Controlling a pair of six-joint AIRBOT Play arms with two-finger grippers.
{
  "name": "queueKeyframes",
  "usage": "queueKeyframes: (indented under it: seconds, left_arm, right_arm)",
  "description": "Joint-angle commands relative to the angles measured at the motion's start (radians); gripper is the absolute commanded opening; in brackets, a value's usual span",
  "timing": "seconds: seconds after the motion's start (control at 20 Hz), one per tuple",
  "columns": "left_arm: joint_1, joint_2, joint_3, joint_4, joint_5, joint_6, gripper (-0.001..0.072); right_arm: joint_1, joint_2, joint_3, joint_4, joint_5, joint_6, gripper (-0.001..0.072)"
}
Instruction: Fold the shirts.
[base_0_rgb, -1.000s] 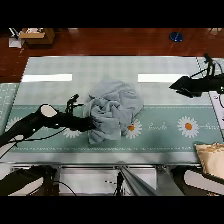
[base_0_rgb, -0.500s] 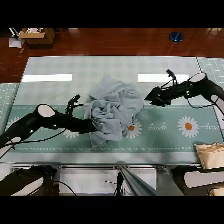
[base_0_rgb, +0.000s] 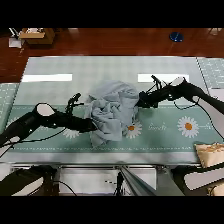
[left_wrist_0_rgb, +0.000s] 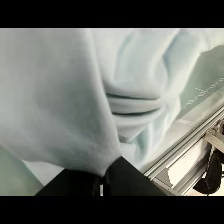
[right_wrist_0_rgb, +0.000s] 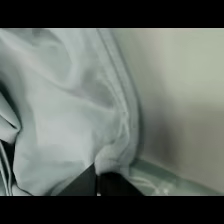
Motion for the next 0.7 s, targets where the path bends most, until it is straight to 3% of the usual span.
queueKeyframes:
  seconds: [0.0, 0.3, 0.5, 0.65]
  left_arm:
    - [0.037, 0.042, 0.096, 0.000, -0.056, 0.041, 0.0019]
    - [0.399, 0.217, 0.536, 0.065, -0.399, 0.069, 0.0019]
    - [0.634, 0.253, 0.742, 0.068, -0.424, 0.062, 0.0019]
    - [0.703, 0.254, 0.850, 0.068, -0.432, -0.011, 0.0020]
  right_arm:
    - [0.008, 0.018, 0.037, 0.034, 0.037, -0.063, 0.0032]
    - [-0.166, 0.299, 0.164, -0.093, 0.077, -0.063, 0.0031]
    - [-0.237, 0.544, 0.223, -0.096, 0.054, -0.064, 0.0031]
    - [-0.260, 0.699, 0.280, -0.113, 0.027, -0.064, 0.0030]
